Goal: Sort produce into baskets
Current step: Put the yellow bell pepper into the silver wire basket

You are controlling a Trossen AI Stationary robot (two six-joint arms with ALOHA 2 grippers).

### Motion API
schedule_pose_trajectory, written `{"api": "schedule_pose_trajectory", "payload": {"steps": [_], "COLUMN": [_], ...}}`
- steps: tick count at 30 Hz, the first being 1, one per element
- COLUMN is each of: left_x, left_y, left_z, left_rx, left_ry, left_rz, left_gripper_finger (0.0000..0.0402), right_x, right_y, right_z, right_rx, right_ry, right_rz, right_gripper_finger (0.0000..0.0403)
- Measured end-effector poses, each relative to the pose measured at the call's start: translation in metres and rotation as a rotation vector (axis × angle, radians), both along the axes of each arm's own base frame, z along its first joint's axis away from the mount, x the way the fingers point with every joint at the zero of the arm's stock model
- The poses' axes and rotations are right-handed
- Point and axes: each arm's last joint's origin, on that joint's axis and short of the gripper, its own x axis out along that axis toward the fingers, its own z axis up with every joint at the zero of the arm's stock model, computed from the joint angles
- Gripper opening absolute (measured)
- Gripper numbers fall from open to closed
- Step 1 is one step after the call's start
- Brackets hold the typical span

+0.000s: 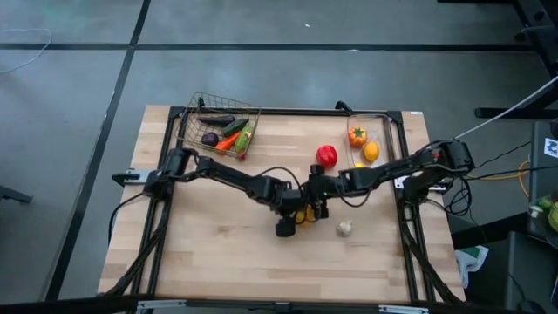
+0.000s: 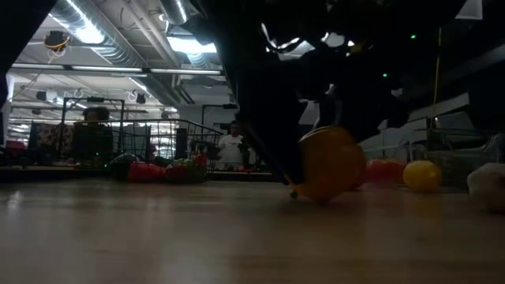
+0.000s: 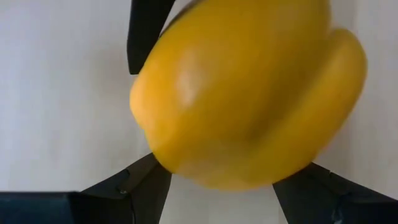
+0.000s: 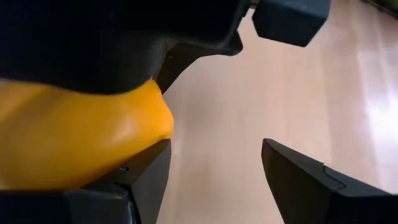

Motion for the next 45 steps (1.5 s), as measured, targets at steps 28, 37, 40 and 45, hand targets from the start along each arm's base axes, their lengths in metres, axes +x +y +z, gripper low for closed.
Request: {"api": "schedule_pose_trajectory", "payload": {"steps": [28, 37, 40, 45], "left_x": [-0.012, -0.014, -0.014, -0.014], "left_y": [0.097, 0.098, 0.098, 0.098], "left_z": [0.021, 0.021, 0.021, 0.021], "left_rx": [0.186, 0.204, 0.202, 0.198], "left_ry": [0.05, 0.08, 0.079, 0.078], "left_rz": [0.026, -0.004, -0.005, -0.005], "left_gripper_finger": [0.0255, 0.0255, 0.0255, 0.0255], "right_x": [0.005, 0.002, 0.002, -0.001], "right_y": [-0.089, -0.092, -0.092, -0.091], "right_z": [0.01, 0.008, 0.007, 0.005], "right_rx": [-0.099, -0.112, -0.112, -0.113], "right_ry": [-0.1, -0.06, -0.052, -0.014], "right_rz": [-0.243, -0.235, -0.235, -0.232], "right_gripper_finger": [0.0253, 0.0253, 0.0253, 0.0253]}}
